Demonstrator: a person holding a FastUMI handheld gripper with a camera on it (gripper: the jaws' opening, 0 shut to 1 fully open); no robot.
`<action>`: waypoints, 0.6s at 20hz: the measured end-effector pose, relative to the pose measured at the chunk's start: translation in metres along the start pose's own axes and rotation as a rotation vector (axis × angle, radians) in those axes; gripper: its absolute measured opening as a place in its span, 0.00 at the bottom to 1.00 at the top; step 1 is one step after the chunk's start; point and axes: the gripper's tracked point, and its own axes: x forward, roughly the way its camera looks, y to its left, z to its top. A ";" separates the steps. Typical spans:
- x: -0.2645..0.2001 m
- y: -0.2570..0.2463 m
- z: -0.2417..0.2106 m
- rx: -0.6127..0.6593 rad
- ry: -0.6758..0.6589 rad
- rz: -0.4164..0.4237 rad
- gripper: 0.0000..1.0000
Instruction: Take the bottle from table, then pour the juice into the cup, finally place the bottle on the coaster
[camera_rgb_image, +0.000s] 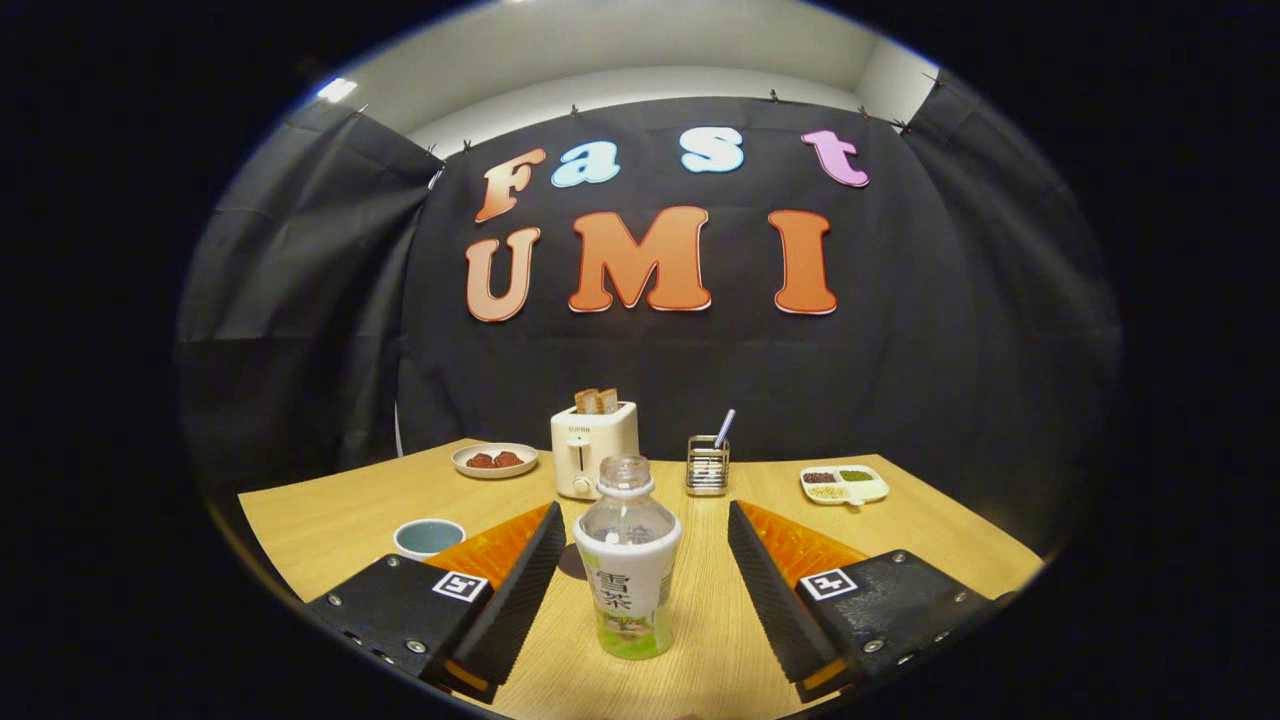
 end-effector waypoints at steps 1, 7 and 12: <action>0.003 0.002 -0.007 0.010 0.013 0.006 0.97; 0.022 0.004 -0.046 0.040 0.104 -0.003 0.97; 0.035 0.008 -0.073 0.077 0.179 -0.011 0.93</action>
